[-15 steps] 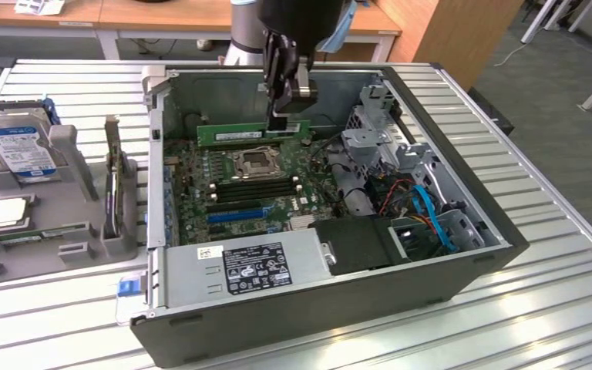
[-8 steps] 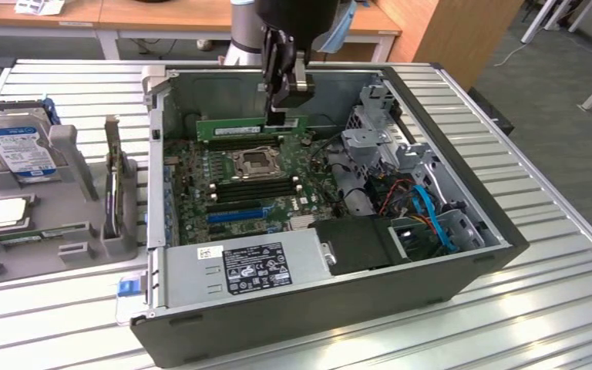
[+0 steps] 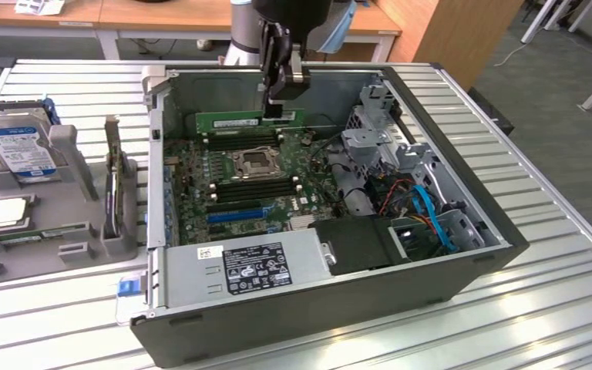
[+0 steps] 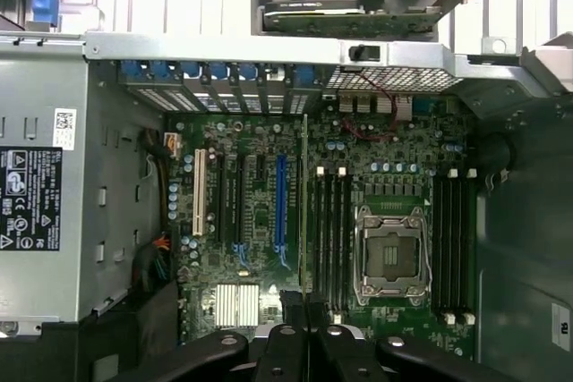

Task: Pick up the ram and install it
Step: 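Pick up the ram and move it above insertion slot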

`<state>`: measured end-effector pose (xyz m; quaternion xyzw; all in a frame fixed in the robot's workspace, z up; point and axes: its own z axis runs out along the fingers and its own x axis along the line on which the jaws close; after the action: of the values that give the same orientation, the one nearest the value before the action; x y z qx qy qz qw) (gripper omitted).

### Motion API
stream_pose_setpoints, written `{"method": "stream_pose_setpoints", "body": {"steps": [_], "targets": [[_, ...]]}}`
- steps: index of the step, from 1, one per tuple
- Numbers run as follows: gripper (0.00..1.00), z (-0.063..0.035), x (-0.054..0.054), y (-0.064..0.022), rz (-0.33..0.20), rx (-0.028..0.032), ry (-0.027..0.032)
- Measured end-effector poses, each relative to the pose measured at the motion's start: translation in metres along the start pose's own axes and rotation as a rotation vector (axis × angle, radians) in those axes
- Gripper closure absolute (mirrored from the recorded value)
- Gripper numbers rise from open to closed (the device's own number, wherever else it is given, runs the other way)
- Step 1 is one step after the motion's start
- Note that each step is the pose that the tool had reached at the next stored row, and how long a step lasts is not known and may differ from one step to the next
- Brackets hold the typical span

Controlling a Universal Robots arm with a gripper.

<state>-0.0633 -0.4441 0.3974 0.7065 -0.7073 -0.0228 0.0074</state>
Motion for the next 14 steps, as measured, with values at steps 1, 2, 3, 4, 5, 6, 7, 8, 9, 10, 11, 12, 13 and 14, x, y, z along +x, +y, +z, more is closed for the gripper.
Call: {"method": "stream_pose_setpoints", "body": {"steps": [1,2,3,4,5,6,7,8,9,10,11,12,13,14], "targets": [[0.89,0.0000,-0.002,0.0000,0.000,0.0002,0.0001],[0.89,0.0001,-0.004,0.0000,0.000,0.0005,0.0001],[0.89,0.0002,-0.006,0.0000,0.000,0.0008,0.0001],[0.89,0.0003,-0.008,0.0000,0.000,0.0011,0.0001],[0.89,0.0004,-0.010,0.0000,0.000,0.0014,0.0000],[0.89,0.0005,-0.012,0.0000,0.000,0.0016,0.0000],[0.89,0.0005,-0.013,0.0000,0.000,0.0017,0.0001],[0.89,0.0006,-0.015,0.0000,0.000,0.0020,0.0001],[0.89,0.0007,-0.017,0.0000,0.000,0.0022,0.0001],[0.89,0.0008,-0.019,0.0000,0.000,0.0025,0.0001],[0.89,0.0009,-0.021,0.0000,0.000,0.0027,0.0001],[0.89,0.0010,-0.023,0.0000,0.000,0.0030,0.0000],[0.89,0.0011,-0.025,0.0000,0.000,0.0032,0.0000],[0.89,0.0012,-0.027,0.0000,0.000,0.0034,0.0001]]}}
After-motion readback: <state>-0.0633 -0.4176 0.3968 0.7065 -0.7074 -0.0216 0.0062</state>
